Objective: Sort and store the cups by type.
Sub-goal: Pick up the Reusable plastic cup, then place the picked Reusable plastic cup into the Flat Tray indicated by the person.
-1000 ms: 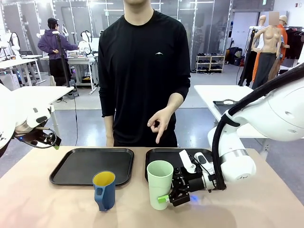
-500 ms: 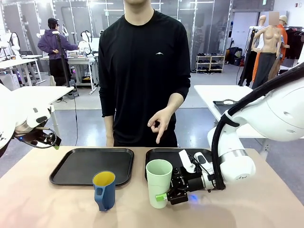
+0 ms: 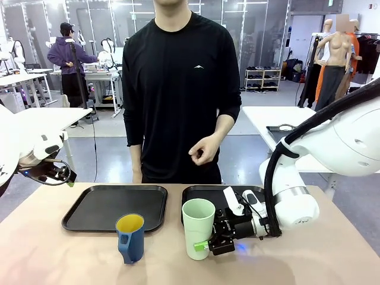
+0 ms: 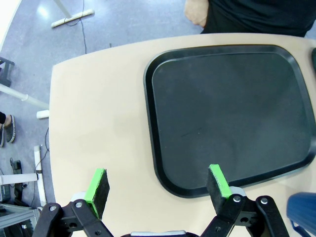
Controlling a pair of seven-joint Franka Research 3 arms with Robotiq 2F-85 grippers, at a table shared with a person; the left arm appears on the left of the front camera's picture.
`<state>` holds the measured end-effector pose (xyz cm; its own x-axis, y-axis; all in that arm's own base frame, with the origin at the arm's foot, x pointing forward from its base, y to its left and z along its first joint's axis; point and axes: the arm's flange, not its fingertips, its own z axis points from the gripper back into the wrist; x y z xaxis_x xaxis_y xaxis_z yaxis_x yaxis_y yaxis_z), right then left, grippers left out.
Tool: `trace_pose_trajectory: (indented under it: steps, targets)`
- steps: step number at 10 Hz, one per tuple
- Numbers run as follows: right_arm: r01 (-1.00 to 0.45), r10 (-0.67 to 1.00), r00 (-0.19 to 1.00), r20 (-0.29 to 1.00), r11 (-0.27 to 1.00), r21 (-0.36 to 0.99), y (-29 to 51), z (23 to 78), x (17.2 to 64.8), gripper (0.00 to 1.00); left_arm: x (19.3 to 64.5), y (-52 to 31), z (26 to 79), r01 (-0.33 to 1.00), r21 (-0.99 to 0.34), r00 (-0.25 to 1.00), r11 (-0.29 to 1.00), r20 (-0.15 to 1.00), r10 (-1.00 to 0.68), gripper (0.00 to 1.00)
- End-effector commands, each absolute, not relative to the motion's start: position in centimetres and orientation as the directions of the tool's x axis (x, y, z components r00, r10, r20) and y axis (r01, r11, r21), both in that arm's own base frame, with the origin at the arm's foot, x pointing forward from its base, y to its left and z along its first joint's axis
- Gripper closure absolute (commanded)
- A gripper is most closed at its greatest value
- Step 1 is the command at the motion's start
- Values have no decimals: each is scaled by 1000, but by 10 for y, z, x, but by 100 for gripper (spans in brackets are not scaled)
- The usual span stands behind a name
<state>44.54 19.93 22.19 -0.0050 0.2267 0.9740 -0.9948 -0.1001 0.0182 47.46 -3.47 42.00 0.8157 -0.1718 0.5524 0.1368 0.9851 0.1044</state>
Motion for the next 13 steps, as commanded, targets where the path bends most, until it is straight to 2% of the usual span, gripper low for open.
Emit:
trace_pose_trajectory:
  steps: [1,5,8,9,13]
  targets:
    - [-995,231,25,973,-85,46,202,248,437,46,475,-35,421,136,105,815,985,554,-172,0]
    - [-995,245,-13,969,-100,12,200,287,420,46,475,-35,421,136,105,815,985,554,-172,0]
    - [-996,284,-27,958,-89,-2,198,290,424,46,475,-35,421,136,105,815,985,554,-172,0]
    - [-994,227,-34,973,-106,-11,199,289,421,46,475,-35,421,136,105,815,985,554,-172,0]
    - [-994,227,-34,973,-106,-11,199,289,421,46,475,-35,421,136,105,815,985,554,-172,0]
